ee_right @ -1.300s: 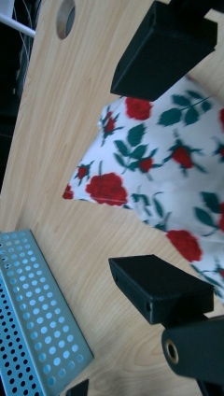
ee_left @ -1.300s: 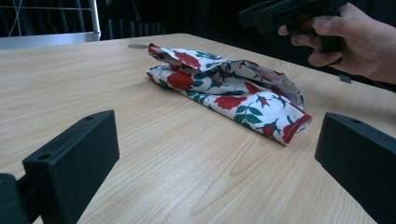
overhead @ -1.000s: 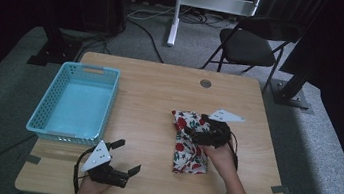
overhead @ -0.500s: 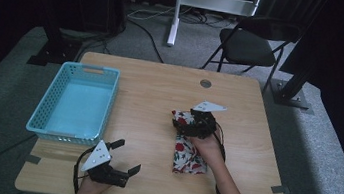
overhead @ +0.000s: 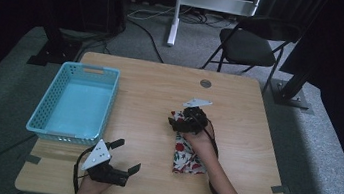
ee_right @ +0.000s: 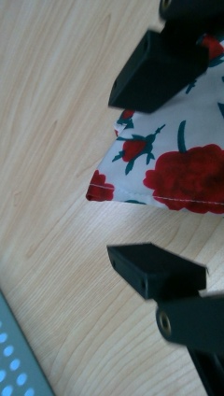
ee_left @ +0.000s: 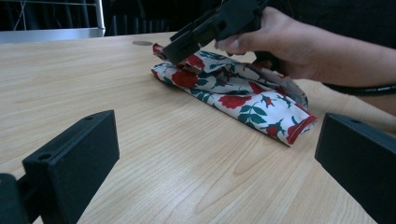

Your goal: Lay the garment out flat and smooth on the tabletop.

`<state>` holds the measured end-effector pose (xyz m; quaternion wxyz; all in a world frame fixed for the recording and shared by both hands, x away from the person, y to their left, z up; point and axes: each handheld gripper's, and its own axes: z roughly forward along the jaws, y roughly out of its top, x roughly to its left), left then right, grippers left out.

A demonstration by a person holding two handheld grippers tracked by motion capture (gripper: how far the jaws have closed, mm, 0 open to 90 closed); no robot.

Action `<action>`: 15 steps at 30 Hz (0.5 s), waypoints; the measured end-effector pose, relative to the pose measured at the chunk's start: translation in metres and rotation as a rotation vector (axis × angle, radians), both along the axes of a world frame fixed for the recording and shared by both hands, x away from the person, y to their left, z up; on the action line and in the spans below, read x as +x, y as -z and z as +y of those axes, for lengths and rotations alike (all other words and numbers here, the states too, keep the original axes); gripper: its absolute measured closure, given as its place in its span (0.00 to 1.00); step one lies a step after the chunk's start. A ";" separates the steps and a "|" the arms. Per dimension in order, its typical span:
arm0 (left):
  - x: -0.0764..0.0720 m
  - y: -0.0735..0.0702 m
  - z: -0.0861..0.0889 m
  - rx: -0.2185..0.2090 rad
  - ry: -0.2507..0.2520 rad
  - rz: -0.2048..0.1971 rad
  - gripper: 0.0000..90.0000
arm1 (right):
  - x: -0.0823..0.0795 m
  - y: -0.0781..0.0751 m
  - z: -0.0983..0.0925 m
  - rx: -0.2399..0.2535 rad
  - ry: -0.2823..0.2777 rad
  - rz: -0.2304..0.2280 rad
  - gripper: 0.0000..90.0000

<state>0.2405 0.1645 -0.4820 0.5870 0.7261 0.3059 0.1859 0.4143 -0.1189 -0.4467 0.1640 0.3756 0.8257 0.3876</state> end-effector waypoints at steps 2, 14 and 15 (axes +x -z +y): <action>0.000 0.000 0.000 0.003 0.001 -0.002 0.00 | -0.001 0.002 0.001 -0.002 0.012 0.001 0.39; 0.000 0.000 0.000 0.004 -0.010 0.004 0.00 | -0.006 0.003 -0.006 0.053 0.016 -0.009 0.92; 0.000 0.000 0.000 0.004 -0.010 0.004 0.00 | -0.007 0.002 -0.007 0.071 0.017 -0.011 0.92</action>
